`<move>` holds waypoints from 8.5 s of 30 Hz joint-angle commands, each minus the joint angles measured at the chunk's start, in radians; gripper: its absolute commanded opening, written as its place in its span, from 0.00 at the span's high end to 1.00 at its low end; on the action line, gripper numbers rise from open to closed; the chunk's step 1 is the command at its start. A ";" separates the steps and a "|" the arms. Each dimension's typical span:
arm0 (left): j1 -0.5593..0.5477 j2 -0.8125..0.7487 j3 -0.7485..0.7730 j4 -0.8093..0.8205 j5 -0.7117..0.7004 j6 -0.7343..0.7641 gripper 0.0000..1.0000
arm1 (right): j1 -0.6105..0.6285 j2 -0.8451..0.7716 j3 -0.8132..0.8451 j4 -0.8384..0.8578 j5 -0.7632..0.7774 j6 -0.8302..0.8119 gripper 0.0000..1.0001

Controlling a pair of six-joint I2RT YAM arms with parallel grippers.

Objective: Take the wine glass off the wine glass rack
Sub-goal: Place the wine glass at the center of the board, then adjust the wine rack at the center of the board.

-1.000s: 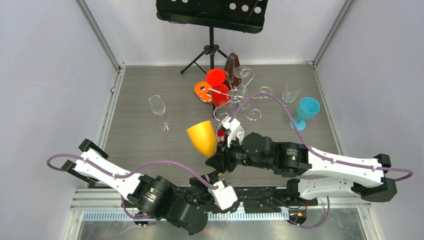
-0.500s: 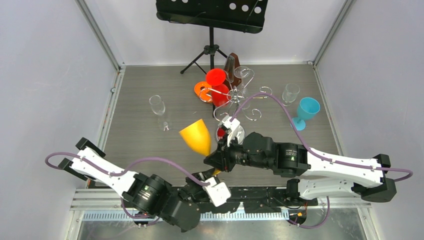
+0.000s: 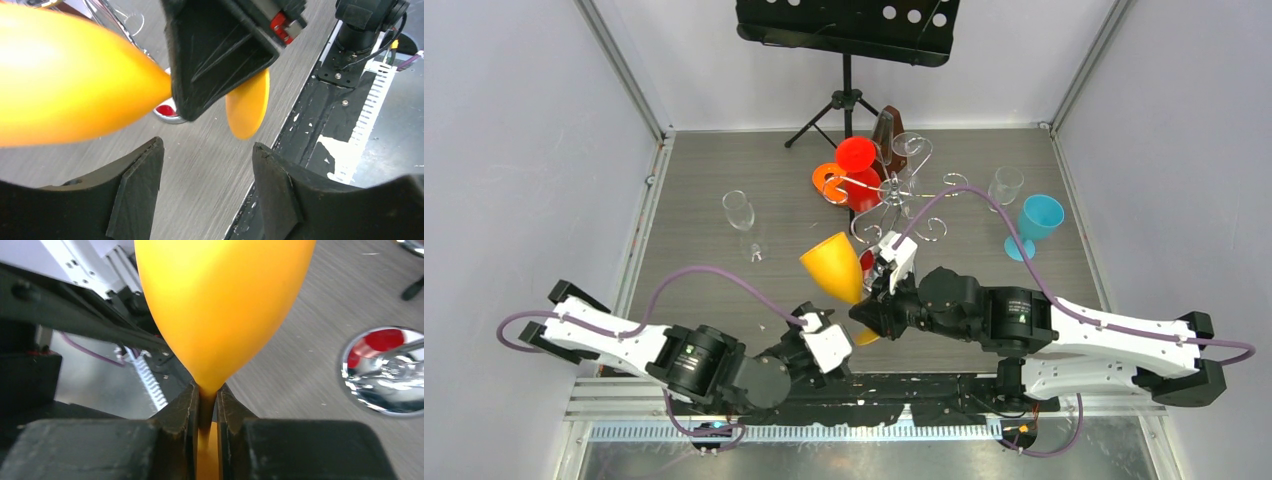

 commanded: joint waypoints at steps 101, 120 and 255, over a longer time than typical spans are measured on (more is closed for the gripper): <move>1.494 -0.392 -0.145 -0.299 1.059 -0.354 1.00 | 0.005 -0.262 -0.252 0.141 0.180 -0.802 0.38; 1.494 -0.188 -0.045 -0.410 0.510 -0.254 1.00 | -0.036 -0.164 -0.114 -0.076 0.320 -0.450 0.18; 1.494 -0.302 -0.200 -0.188 0.984 -0.123 0.31 | -0.430 0.282 0.302 0.227 0.414 -0.409 0.73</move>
